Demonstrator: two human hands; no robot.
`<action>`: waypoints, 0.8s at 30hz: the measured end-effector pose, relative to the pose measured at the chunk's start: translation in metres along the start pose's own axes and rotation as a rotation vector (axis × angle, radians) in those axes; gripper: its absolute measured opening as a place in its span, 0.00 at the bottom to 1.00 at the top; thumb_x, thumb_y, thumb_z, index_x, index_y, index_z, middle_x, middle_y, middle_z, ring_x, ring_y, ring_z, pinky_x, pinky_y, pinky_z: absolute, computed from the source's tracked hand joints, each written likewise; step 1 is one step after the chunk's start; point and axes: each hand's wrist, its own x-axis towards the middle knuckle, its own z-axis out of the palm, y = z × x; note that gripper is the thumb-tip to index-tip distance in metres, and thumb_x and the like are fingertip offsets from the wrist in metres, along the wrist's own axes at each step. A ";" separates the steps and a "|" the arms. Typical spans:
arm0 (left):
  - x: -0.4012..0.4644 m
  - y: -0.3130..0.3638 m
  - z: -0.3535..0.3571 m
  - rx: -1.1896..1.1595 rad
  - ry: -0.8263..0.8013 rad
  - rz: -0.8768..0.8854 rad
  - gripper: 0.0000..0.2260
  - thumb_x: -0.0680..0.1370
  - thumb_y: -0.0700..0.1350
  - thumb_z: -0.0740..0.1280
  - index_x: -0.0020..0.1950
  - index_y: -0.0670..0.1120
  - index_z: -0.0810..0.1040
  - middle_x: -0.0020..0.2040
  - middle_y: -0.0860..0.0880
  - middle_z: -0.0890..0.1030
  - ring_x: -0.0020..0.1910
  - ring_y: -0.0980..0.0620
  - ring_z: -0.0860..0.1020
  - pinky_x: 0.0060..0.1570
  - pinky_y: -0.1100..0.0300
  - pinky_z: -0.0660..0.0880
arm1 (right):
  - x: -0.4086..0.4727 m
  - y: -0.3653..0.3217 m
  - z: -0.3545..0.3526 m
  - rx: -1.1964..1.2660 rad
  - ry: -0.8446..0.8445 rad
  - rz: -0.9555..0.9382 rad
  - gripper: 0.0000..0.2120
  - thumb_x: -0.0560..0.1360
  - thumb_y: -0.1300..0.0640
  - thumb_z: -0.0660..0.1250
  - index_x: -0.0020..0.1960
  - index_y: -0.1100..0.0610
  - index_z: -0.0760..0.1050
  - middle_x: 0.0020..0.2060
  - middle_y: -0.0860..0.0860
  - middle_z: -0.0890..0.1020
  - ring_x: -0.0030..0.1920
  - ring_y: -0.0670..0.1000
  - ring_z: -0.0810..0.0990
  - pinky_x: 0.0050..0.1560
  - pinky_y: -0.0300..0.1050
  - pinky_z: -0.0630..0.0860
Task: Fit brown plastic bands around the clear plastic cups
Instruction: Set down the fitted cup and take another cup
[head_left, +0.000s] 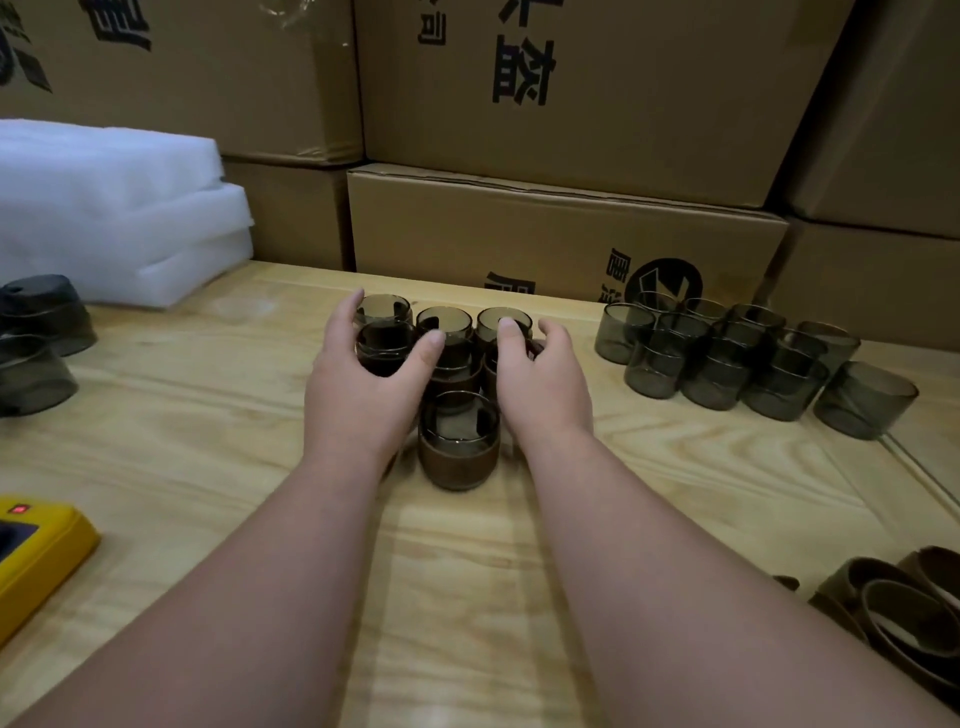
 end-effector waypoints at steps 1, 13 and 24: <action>0.002 0.000 0.001 -0.015 0.014 0.000 0.34 0.72 0.68 0.71 0.76 0.66 0.63 0.68 0.57 0.76 0.55 0.69 0.74 0.54 0.66 0.67 | 0.001 -0.001 0.001 0.002 -0.002 0.001 0.34 0.74 0.28 0.54 0.76 0.42 0.63 0.69 0.45 0.78 0.69 0.55 0.76 0.66 0.58 0.73; -0.038 0.019 -0.025 0.124 -0.266 0.159 0.50 0.56 0.75 0.72 0.74 0.78 0.51 0.82 0.56 0.55 0.81 0.52 0.53 0.78 0.44 0.56 | -0.025 0.008 -0.022 0.271 0.099 -0.011 0.25 0.84 0.40 0.53 0.78 0.47 0.63 0.74 0.47 0.73 0.71 0.49 0.72 0.59 0.44 0.64; -0.066 0.027 -0.022 0.455 -0.151 0.168 0.48 0.67 0.65 0.78 0.80 0.64 0.54 0.84 0.50 0.54 0.82 0.44 0.52 0.77 0.37 0.53 | -0.099 0.017 -0.052 0.042 0.012 -0.065 0.26 0.84 0.40 0.55 0.80 0.47 0.61 0.75 0.45 0.71 0.72 0.48 0.71 0.73 0.51 0.71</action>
